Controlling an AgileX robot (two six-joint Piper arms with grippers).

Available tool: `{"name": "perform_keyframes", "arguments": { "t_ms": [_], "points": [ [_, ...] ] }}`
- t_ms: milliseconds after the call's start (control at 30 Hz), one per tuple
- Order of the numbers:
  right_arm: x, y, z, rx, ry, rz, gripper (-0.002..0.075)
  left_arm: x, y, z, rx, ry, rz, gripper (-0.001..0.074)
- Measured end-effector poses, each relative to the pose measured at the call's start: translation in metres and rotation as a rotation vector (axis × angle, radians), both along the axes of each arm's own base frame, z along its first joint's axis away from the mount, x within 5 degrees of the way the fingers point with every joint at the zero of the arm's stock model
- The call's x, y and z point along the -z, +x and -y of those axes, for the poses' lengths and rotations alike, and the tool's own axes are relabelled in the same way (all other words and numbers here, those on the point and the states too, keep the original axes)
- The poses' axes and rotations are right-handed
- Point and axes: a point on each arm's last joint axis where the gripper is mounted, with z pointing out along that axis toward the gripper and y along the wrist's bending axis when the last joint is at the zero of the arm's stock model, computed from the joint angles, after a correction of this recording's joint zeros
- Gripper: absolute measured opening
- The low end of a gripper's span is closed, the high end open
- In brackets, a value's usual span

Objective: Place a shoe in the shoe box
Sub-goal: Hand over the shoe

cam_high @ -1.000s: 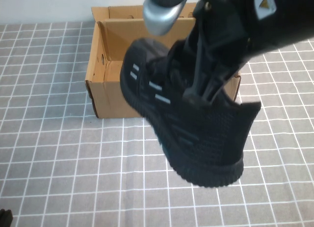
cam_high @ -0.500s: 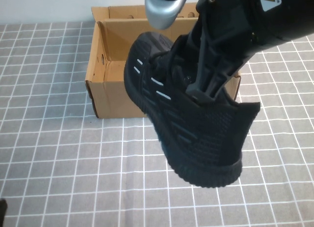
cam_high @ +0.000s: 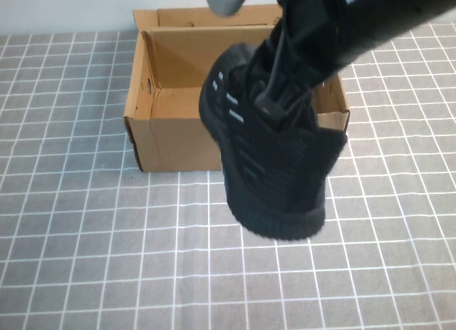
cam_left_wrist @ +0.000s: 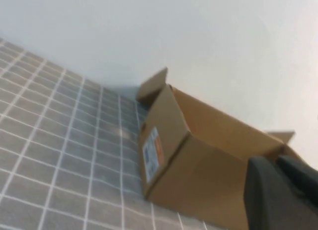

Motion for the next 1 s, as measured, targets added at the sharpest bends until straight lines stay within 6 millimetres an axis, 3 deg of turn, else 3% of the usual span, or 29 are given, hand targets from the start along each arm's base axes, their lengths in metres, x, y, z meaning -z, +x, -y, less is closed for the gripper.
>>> {"name": "perform_keyframes", "arguments": {
  "t_ms": [200, 433, 767, 1000],
  "points": [
    [-0.001, 0.022, -0.004, 0.046, -0.002, -0.067, -0.0006, -0.047, 0.006, 0.009, 0.099, 0.144, -0.223, -0.0001],
    [0.006, 0.045, -0.017, 0.062, 0.009, -0.089, -0.0006, -0.086, 0.043, 0.025, 0.273, 0.431, -0.327, -0.0001],
    [0.013, 0.070, -0.018, 0.102, 0.025, -0.105, -0.0006, -0.102, 0.125, 0.060, 0.522, 0.468, -0.204, -0.0001],
    [0.026, 0.090, -0.008, 0.170, 0.035, -0.150, -0.0006, -0.116, 0.159, 0.117, 0.677, 0.553, -0.089, -0.0001]
  ]
}}
